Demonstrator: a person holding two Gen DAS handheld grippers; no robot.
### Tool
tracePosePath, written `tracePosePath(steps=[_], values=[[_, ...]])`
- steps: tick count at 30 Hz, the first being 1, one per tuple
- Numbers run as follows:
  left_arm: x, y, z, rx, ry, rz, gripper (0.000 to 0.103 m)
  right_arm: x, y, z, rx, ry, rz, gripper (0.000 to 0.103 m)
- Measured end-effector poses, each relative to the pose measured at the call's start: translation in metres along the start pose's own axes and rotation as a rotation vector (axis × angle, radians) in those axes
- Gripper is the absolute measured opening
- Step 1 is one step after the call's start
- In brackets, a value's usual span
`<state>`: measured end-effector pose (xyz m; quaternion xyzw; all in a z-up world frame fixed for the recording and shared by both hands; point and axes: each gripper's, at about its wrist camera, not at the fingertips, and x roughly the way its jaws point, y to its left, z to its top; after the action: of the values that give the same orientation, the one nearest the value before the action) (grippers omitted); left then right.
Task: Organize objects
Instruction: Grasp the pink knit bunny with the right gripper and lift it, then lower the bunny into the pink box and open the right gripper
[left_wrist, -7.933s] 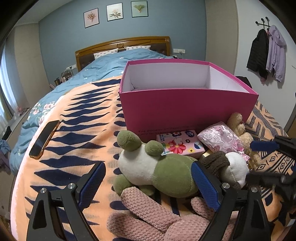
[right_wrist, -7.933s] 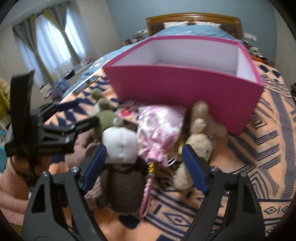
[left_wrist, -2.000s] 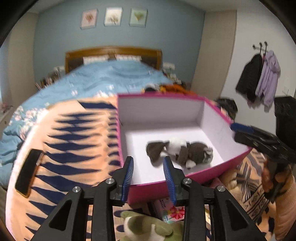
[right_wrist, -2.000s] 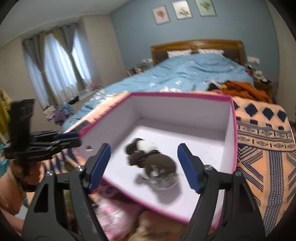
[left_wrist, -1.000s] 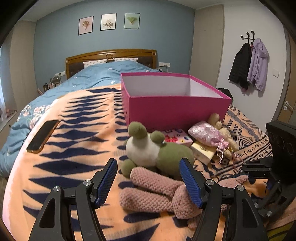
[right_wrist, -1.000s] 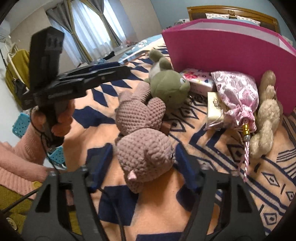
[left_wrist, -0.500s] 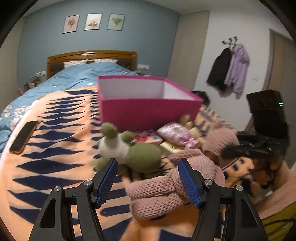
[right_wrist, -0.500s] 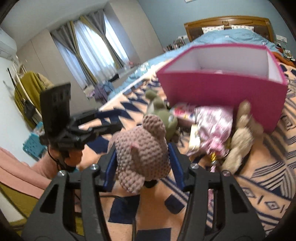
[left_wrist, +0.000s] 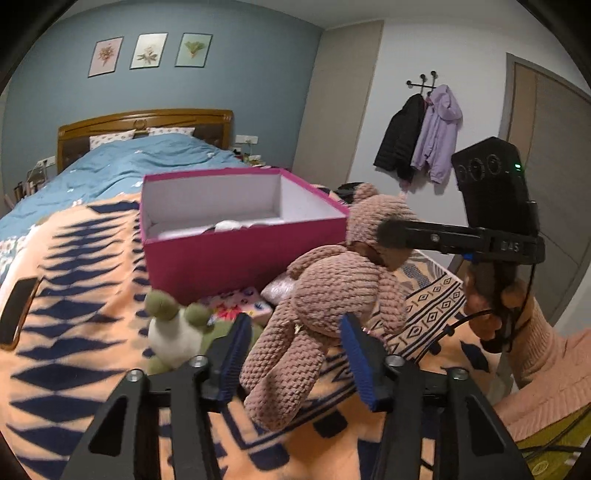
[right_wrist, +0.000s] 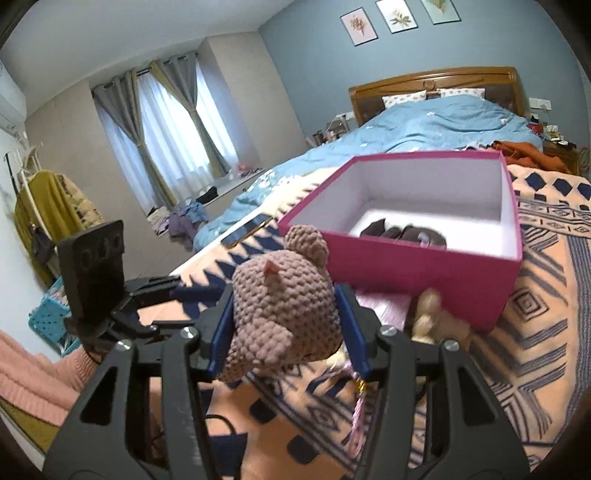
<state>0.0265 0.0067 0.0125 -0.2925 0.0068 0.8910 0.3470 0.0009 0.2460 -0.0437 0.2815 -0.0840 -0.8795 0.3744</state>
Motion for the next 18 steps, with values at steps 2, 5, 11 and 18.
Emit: tracePosePath(steps=[2, 5, 11, 18], values=[[-0.001, -0.003, 0.006, 0.025, -0.007, 0.003, 0.044, -0.004, -0.006, 0.008, 0.009, -0.016, 0.0, 0.055], [0.0, -0.006, 0.014, 0.057, -0.002, 0.021, 0.044, -0.009, -0.011, 0.017, 0.027, -0.054, 0.019, 0.055], [0.017, -0.002, 0.031, 0.088, 0.031, 0.088, 0.031, -0.009, -0.015, 0.043, 0.038, -0.119, 0.04, 0.055], [0.028, 0.015, 0.071, 0.081, 0.026, 0.156, 0.016, 0.007, -0.02, 0.071, 0.021, -0.138, 0.044, 0.055]])
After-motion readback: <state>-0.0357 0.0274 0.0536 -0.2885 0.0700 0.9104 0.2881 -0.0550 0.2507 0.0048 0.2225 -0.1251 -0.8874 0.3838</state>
